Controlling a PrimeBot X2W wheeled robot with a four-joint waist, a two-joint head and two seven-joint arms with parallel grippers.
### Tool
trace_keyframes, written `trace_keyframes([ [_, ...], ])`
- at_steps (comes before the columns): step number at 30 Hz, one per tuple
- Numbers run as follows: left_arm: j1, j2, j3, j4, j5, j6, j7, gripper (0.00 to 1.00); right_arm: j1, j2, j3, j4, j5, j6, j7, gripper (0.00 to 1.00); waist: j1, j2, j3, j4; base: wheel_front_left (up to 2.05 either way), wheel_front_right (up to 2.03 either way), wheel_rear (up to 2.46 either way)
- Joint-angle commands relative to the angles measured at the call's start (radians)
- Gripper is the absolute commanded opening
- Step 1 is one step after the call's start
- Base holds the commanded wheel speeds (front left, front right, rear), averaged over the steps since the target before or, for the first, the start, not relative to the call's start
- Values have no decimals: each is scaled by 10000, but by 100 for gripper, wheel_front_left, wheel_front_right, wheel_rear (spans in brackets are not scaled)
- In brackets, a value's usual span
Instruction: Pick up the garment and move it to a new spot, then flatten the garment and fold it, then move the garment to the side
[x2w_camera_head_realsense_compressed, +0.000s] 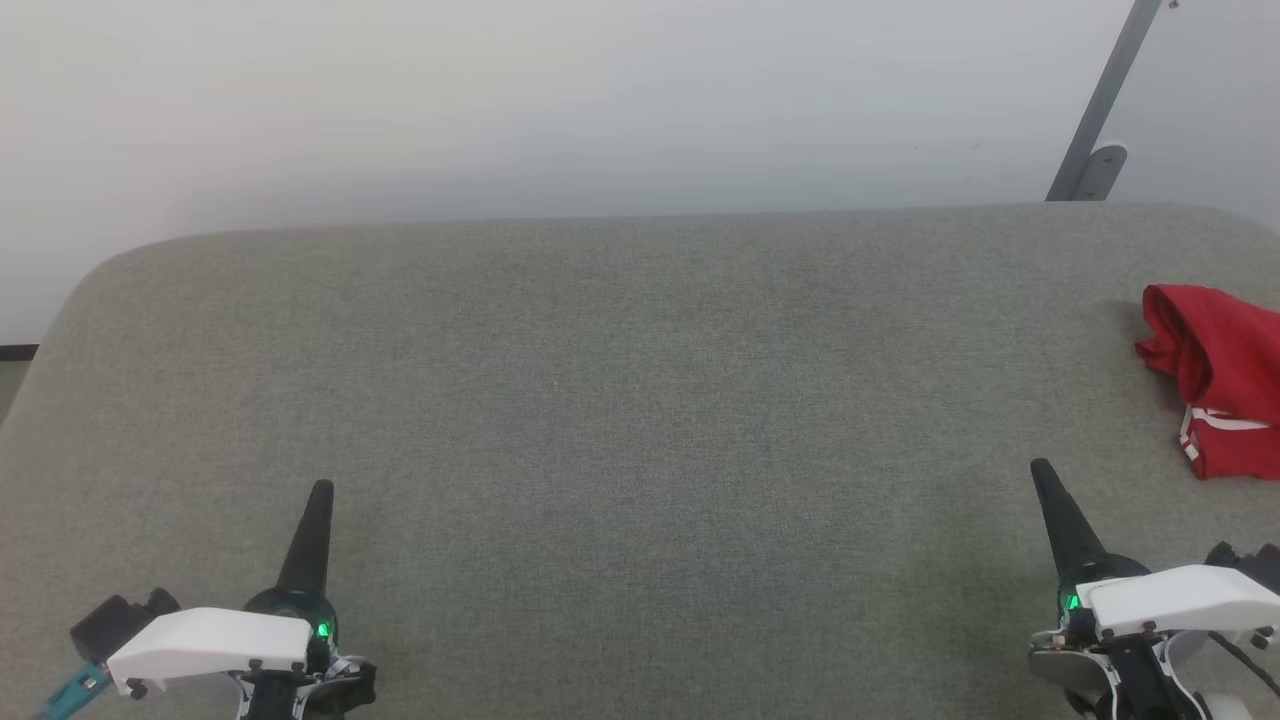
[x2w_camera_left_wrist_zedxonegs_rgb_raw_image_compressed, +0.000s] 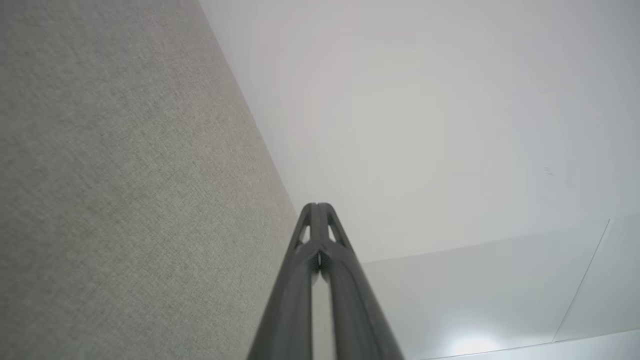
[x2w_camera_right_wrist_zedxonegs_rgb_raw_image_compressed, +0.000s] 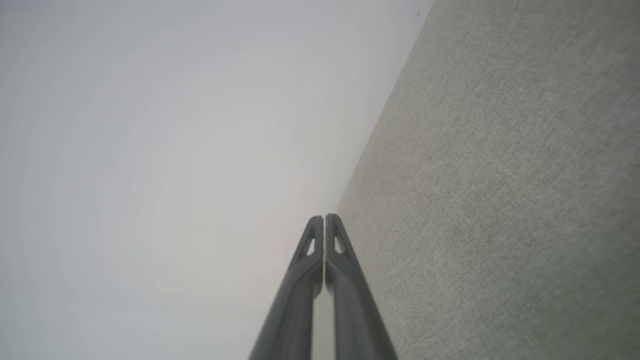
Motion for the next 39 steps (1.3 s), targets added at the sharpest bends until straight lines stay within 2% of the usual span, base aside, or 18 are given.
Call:
trace_keyframes([
  [1, -209, -2, -12, -43, -187, -19, 84, 0, -161, 7, -34, -120, 241, 3, 42, 0, 0, 0, -3, 1, 0, 0, 0],
  [39, -486, -248, -181, 23, -2596, -28, 810, 0, -250, 250, -138, -204, 2867, 4, 457, 0, 0, 0, -72, 9, 0, 0, 0],
])
